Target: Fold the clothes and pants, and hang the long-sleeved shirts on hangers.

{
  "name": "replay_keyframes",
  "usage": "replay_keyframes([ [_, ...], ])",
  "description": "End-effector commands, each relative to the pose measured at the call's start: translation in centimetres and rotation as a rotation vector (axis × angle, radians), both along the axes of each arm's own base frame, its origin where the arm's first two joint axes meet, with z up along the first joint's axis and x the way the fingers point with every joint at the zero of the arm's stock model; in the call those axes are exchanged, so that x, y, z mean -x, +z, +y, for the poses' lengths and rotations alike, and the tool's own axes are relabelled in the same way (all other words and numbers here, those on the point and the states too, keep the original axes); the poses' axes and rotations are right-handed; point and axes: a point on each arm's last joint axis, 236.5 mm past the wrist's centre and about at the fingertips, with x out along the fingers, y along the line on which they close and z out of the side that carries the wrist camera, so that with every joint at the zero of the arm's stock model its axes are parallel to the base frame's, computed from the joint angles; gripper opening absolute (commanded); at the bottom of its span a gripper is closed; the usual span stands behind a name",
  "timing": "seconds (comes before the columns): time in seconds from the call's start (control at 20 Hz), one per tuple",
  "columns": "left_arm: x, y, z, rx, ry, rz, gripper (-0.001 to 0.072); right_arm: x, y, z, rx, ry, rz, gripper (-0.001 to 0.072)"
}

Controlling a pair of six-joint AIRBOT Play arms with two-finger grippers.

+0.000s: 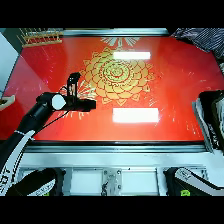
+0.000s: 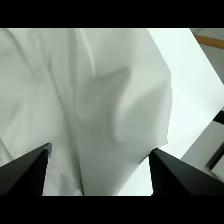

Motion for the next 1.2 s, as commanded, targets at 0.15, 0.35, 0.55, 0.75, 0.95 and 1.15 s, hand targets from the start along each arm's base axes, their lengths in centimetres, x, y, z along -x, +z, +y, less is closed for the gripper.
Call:
replay_keyframes([
  [0.15, 0.0, 0.0, 0.0, 0.0, 0.001, 0.001, 0.0005, -3.0, 8.9, -0.7, 0.268, 0.057, -0.317, 0.0649],
  [0.35, 0.0, 0.0, 0.0, 0.0, 0.001, 0.0, 0.0005, -10.0, 13.5, 6.4, 0.206, 0.29, -0.633, 0.0649],
  [0.55, 0.0, 0.0, 0.0, -0.001, 0.0, 0.002, 0.0005, -17.9, 12.9, 24.4, -0.259, 0.733, -0.844, 0.065],
  [0.75, 0.0, 0.0, 0.0, -0.001, 0.0, 0.003, 0.0005, -18.2, 10.6, 40.0, -0.621, 1.058, -0.862, 0.0649],
  [0.95, 0.0, 0.0, 0.0, -0.001, 0.0, 0.002, 0.0005, -16.4, 7.4, 47.1, -0.759, 1.212, -0.737, 0.0649],
  [1.15, 0.0, 0.0, 0.0, -0.001, 0.0, 0.002, 0.0005, -15.8, 6.2, 49.5, -0.808, 1.259, -0.685, 0.0456],
])
